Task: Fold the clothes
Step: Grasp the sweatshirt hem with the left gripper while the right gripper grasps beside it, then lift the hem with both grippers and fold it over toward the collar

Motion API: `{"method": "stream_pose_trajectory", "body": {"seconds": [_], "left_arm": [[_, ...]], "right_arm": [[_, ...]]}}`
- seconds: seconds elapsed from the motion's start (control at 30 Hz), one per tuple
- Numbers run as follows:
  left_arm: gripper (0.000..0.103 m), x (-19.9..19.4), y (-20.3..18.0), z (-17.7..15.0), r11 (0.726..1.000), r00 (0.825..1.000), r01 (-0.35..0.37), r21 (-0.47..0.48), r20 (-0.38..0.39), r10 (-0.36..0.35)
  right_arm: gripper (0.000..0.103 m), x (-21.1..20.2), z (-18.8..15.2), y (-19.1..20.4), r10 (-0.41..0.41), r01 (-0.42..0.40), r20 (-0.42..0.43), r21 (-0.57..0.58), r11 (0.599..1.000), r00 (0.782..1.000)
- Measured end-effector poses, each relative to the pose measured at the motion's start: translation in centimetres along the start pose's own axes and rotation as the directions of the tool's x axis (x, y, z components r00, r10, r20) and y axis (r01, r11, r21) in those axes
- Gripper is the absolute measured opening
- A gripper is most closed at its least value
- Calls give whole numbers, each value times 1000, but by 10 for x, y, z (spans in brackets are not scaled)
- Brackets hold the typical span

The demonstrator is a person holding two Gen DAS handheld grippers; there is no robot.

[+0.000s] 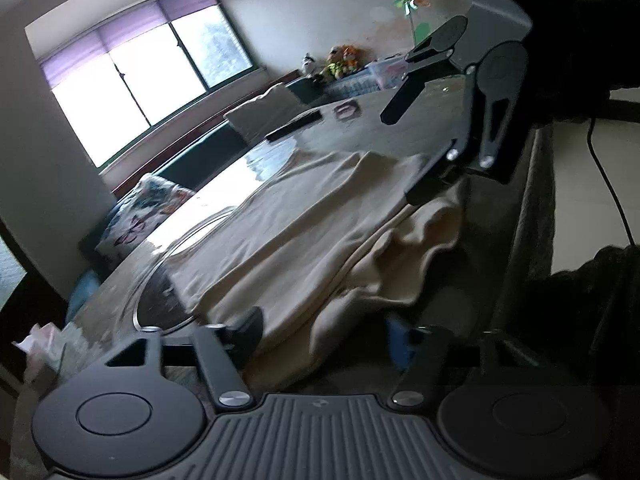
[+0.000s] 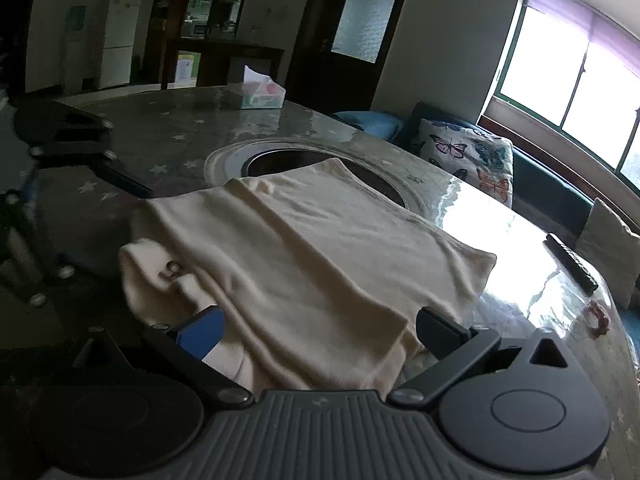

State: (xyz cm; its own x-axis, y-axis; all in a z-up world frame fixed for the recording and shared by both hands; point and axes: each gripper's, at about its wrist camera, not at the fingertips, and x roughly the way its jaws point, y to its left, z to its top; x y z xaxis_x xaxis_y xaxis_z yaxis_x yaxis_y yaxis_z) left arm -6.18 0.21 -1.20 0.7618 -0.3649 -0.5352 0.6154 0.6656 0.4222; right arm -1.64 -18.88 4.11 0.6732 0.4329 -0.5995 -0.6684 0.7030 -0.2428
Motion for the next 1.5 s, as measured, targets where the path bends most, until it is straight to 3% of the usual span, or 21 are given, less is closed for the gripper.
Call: {"method": "stream_pose_trajectory", "body": {"seconds": [0.2,0.37,0.53,0.67,0.7,0.83,0.87,0.97,1.17,1.37,1.43,1.5], "left_arm": [[20,6,3,5,997,998,55,-48,32,-53],[11,6,29,19,985,997,47,-164,67,-36],[10,13,48,30,974,996,36,-224,86,-17],[10,15,49,31,975,996,48,-218,88,-29],[11,15,48,30,976,996,51,-214,87,-33],[17,10,43,21,979,997,41,-200,68,-28],[23,9,40,18,980,998,35,-195,64,-23],[47,5,31,10,984,999,4,-178,49,4],[55,4,21,-3,992,999,-39,-122,23,42],[53,13,23,-12,996,998,-67,-60,3,67],[42,12,27,-12,996,998,-67,-60,7,68],[24,11,30,-12,996,998,-67,-59,12,68]], "right_arm": [[98,-16,-10,6,34,-35,-19,-16,999,999],[93,-17,-14,14,77,-78,-30,-56,995,997],[81,-5,-10,22,81,-83,-26,-95,992,996],[52,11,-6,22,64,-67,-40,-84,994,997],[40,15,-6,20,59,-63,-50,-74,995,997],[22,21,-2,6,84,-84,-60,2,996,995],[18,20,-1,3,89,-88,-54,17,996,995],[15,18,4,-2,92,-90,-38,48,995,995],[11,18,14,-12,88,-85,-21,101,991,996],[10,17,20,-17,67,-67,-2,121,990,998],[9,16,21,-18,59,-59,5,130,990,998],[9,15,21,-19,54,-55,12,140,989,998]]}}
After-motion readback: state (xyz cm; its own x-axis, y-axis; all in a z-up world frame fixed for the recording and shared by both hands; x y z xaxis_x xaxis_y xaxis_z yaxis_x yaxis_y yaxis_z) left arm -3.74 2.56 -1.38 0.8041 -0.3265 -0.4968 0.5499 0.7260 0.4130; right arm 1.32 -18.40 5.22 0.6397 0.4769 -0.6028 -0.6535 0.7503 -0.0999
